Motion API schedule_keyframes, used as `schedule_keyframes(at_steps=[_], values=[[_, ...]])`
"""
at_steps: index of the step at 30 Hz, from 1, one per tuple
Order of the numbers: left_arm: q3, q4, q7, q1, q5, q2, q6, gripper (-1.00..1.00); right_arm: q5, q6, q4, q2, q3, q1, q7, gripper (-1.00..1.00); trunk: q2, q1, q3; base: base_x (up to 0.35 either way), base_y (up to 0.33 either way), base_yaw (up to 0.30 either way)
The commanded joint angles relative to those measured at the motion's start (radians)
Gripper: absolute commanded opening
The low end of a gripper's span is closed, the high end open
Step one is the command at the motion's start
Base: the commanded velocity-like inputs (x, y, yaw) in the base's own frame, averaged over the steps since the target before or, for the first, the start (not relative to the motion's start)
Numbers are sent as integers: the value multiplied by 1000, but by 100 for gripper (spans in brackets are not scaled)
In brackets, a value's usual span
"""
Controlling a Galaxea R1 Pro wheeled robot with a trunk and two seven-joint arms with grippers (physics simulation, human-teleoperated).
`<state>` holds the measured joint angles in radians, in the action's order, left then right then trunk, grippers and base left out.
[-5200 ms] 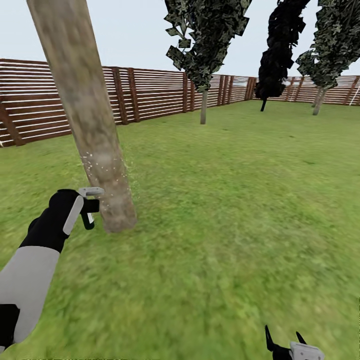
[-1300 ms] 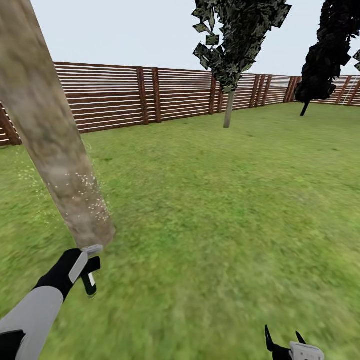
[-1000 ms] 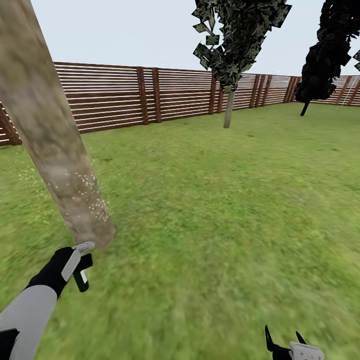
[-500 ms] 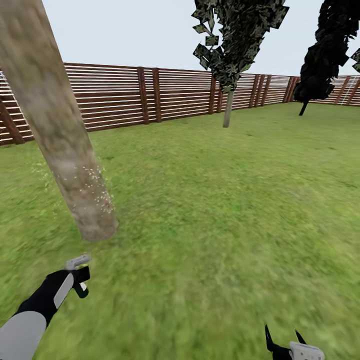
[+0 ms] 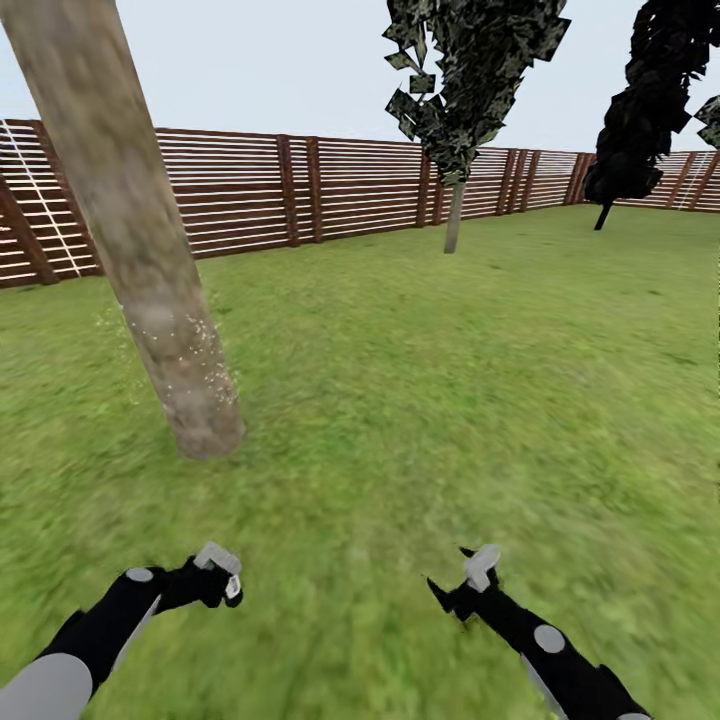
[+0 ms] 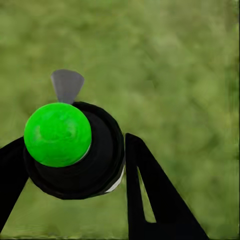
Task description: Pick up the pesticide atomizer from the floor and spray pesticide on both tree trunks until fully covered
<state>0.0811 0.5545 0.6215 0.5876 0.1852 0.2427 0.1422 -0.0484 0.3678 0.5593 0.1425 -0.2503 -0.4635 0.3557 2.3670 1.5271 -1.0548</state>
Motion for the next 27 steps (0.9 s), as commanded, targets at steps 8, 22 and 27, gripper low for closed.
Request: schedule_keyframes(at_steps=[8,22,27], values=[[116,14,206,3,216,-13,-1,-100,-5,-72,71,-1,-4,-75,418,100,0,0,0,-74,0,0],[309,13,254,18,318,-156,20,-100,-182,-161,124,-26,-59,-84,625,-100,0,0,0,0,0,0],[309,5,252,17,340,-222,19,-100,-182,-161,133,-41,-61,-85,627,-100,0,0,0,0,0,0]])
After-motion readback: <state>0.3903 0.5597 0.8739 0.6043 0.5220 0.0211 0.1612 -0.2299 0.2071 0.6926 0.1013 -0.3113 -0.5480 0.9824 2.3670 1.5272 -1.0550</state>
